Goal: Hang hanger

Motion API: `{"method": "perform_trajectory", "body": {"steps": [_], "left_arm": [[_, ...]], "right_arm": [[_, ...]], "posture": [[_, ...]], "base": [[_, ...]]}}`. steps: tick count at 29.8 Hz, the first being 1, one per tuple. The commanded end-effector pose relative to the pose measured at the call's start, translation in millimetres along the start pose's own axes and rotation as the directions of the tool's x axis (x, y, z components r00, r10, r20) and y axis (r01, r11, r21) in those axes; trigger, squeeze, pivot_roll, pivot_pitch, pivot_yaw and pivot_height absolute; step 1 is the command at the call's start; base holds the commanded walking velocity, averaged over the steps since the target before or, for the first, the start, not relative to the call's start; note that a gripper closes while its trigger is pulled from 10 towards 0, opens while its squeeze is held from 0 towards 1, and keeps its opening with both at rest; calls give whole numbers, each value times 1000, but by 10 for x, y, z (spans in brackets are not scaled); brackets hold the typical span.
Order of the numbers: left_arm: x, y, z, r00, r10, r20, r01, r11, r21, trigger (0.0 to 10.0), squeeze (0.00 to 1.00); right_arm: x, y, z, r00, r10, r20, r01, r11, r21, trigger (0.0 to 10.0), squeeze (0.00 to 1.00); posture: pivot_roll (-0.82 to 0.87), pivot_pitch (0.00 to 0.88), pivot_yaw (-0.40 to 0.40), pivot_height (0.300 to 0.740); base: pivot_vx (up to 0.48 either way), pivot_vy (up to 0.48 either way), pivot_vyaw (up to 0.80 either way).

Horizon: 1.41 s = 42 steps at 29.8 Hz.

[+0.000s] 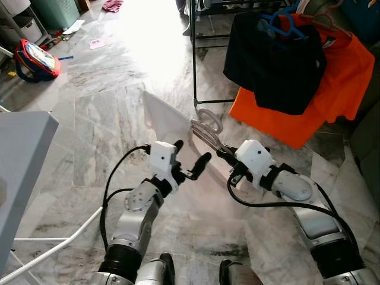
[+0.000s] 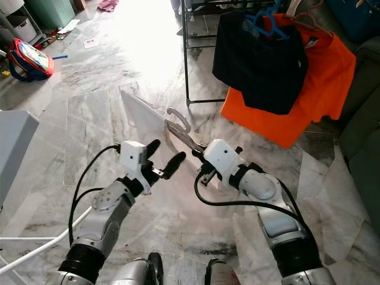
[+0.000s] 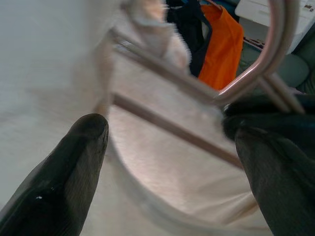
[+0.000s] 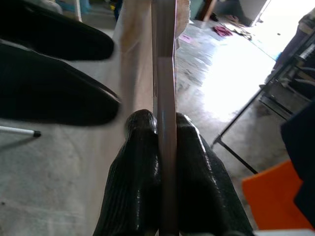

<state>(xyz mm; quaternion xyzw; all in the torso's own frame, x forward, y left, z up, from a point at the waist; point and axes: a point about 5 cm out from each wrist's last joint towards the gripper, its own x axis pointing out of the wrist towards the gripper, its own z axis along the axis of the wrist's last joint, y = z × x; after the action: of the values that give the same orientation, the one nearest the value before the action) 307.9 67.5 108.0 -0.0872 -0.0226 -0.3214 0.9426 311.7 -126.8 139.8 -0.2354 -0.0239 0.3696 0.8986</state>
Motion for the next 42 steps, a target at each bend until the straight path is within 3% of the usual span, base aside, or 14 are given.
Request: {"method": "perform_trajectory", "body": {"steps": [1, 9, 10, 11, 13, 14, 16, 17, 18, 27, 28, 29, 31, 42], "left_arm": [[31, -3, -4, 1000, 10, 2, -10, 1000, 20, 10000, 0], [84, 121, 49, 993, 115, 24, -117, 992, 57, 10000, 0], [76, 162, 51, 990, 141, 25, -143, 988, 61, 7647, 0], [72, 178, 50, 988, 151, 25, -152, 986, 61, 7647, 0], [63, 213, 55, 985, 172, 32, -174, 982, 73, 1333, 0], [49, 252, 64, 980, 196, 40, -199, 976, 92, 0, 0], [41, 280, 70, 976, 212, 43, -215, 971, 104, 0, 0], [34, 306, 81, 971, 232, 52, -236, 964, 120, 6706, 0], [33, 312, 85, 970, 235, 54, -240, 963, 126, 10000, 0], [26, 347, 61, 965, 259, 50, -264, 952, 154, 10000, 0], [32, 376, 71, 962, 270, 51, -274, 948, 158, 7216, 0], [34, 395, 78, 960, 276, 53, -281, 949, 144, 784, 0], [30, 406, 74, 959, 278, 51, -282, 948, 148, 0, 0], [-20, 538, 17, 945, 327, 15, -323, 926, 194, 0, 0]], "right_arm": [[69, 55, 101, 999, 34, 36, -33, 999, -2, 10000, 0], [100, 163, 174, 995, 84, 51, -84, 996, 1, 10000, 0], [86, 168, 173, 995, 89, 47, -88, 996, -5, 10000, 0], [81, 169, 173, 995, 90, 46, -90, 996, -5, 10000, 0], [72, 168, 176, 995, 94, 45, -94, 996, -3, 10000, 0], [61, 165, 182, 994, 98, 44, -98, 995, -1, 10000, 0], [57, 159, 188, 994, 98, 44, -98, 995, -1, 10000, 0], [58, 156, 194, 994, 99, 43, -99, 995, 0, 10000, 0], [58, 156, 194, 994, 98, 42, -99, 995, 0, 10000, 0], [57, 159, 189, 995, 98, 33, -98, 995, -1, 10000, 0], [58, 159, 182, 995, 97, 29, -97, 995, -4, 10000, 0], [58, 153, 172, 995, 94, 24, -94, 996, -8, 10000, 0], [57, 149, 169, 996, 92, 22, -91, 996, -11, 10000, 0], [10, 113, 167, 997, 80, 16, -80, 997, -10, 10000, 0]], "posture": [[-107, 216, 68, 740], [-112, 214, 66, 740], [-113, 215, 65, 740], [-114, 215, 65, 740], [-114, 214, 66, 740], [-113, 214, 67, 740], [-112, 214, 68, 740], [-112, 213, 70, 740], [-111, 213, 70, 740], [-109, 209, 72, 740], [-108, 208, 70, 740], [-108, 208, 70, 740], [-110, 207, 71, 740], [-111, 206, 72, 740]], "base": [[0, 0, 0], [0, 0, 0], [0, 0, 0], [0, 0, 0], [0, 0, 0], [0, 0, 0], [0, 0, 0], [0, 0, 0], [0, 0, 0], [0, 0, 0], [0, 0, 0], [0, 0, 0], [0, 0, 0], [0, 0, 0]]}}
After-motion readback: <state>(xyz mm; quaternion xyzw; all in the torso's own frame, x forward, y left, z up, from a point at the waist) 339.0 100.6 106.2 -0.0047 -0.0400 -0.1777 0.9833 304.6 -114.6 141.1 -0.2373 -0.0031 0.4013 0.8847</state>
